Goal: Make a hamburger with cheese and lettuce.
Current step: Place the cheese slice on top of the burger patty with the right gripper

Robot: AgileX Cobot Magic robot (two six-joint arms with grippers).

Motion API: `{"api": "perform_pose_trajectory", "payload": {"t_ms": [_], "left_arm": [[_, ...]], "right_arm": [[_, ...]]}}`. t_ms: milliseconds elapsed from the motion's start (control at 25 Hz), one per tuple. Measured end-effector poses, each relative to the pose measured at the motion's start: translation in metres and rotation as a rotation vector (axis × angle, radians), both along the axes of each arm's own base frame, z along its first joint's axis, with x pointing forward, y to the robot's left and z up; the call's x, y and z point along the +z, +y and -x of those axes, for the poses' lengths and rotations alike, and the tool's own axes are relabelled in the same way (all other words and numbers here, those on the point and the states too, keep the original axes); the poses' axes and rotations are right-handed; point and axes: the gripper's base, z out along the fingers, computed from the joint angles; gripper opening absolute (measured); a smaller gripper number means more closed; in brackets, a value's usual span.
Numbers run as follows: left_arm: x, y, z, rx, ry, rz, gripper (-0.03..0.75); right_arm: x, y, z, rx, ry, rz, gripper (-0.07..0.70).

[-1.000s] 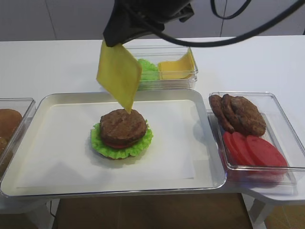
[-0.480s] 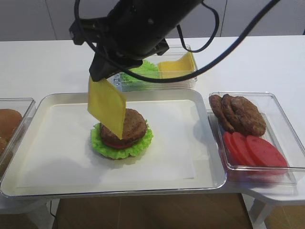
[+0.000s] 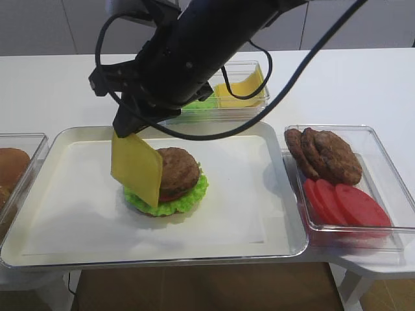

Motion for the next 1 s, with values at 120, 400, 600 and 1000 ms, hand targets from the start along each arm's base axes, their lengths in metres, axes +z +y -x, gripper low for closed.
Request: {"api": "perform_pose_trajectory", "payload": {"t_ms": [120, 400, 600, 1000], "left_arm": [[0.000, 0.000, 0.000, 0.000, 0.000, 0.000, 0.359], [0.000, 0.000, 0.000, 0.000, 0.000, 0.000, 0.358], [0.000, 0.000, 0.000, 0.000, 0.000, 0.000, 0.359], [0.000, 0.000, 0.000, 0.000, 0.000, 0.000, 0.359]], "right_arm": [[-0.003, 0.000, -0.001, 0.004, -0.012, 0.018, 0.006], [-0.008, -0.006, -0.008, 0.018, -0.113, 0.109, 0.006], [-0.010, -0.009, -0.011, 0.022, -0.167, 0.151, 0.006], [-0.010, -0.012, -0.017, 0.022, -0.258, 0.202, 0.006]]}}
